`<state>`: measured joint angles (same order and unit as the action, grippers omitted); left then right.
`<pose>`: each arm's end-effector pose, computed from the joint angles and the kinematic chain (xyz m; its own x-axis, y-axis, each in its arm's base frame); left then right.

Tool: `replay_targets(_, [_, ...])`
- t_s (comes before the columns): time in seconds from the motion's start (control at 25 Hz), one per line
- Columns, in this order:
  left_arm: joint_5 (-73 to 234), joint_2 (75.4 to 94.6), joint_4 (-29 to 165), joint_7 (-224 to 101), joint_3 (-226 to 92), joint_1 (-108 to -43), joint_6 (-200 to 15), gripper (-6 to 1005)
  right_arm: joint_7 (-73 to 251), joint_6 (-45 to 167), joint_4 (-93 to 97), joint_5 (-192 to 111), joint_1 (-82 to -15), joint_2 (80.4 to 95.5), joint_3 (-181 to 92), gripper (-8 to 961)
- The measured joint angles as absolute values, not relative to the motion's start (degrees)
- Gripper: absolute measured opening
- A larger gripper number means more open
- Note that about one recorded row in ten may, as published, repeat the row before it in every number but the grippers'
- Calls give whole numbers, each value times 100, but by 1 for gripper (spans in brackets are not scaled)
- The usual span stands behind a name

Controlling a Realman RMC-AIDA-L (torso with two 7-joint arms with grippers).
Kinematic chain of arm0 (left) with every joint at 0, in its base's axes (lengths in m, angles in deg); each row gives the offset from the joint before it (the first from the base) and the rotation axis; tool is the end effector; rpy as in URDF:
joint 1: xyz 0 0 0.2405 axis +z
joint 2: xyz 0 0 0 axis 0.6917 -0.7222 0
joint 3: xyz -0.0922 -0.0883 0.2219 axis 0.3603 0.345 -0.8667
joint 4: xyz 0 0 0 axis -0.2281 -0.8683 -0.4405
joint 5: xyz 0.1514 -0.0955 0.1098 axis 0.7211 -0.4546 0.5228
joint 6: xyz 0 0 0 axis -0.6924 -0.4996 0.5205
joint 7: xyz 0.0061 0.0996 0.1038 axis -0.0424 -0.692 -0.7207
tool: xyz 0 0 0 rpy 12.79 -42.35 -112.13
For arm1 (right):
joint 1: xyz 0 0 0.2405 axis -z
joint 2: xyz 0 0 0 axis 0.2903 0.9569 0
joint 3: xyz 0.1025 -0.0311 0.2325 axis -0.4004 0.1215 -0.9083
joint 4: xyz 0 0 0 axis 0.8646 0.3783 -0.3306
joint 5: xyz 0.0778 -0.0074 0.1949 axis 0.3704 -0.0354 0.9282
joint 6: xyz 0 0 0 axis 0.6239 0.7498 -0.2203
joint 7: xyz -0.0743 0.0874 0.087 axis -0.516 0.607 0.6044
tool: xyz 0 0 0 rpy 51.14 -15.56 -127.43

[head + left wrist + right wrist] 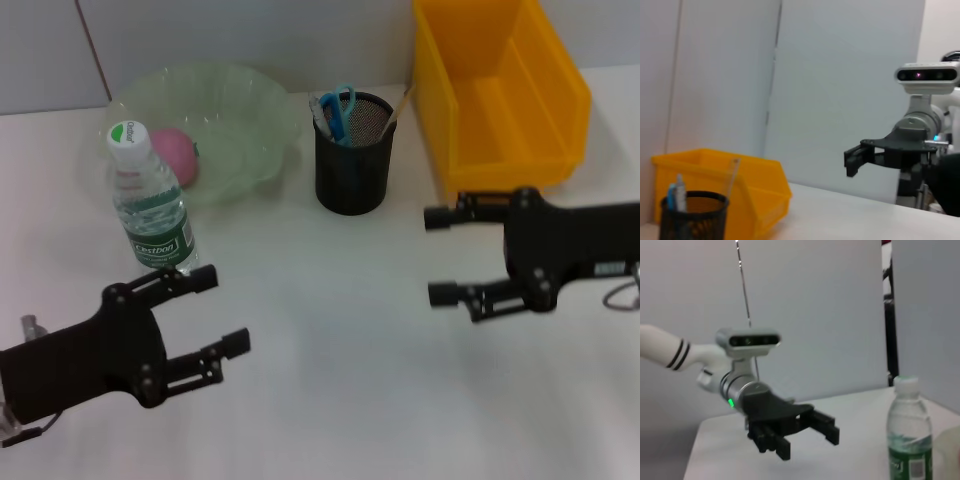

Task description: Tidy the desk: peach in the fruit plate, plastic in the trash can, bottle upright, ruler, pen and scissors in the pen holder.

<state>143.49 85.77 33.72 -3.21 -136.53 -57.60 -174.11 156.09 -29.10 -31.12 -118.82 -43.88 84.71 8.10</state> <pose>-0.2712 0.2582 -0.0187 0.7290 0.1292 0.6723 0.3174 -0.9339 -0.1647 0.2501 0.3108 0.0372 0.8312 -0.1074 -0.5455 -0.1768 -0.9813 -0.0762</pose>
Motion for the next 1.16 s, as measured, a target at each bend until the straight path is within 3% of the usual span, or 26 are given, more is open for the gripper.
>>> replay_targets(0.24, [14706,8564,3354,-210,-13650,-5948,-17538,785,15551,-2976,-3145,-12312,-4290,8698,754,830])
replay_targets(0.56, [14739,8504,3350,-198,-13571,-5960,-17622,784,15306,-2946,-3170,-12347,-4188,8863,495,830])
replay_targets(1.16, [14741,8504,3376,-150,-13507,-5909,-17725,785,15165,-2838,-3184,-12402,-4198,8976,363,830])
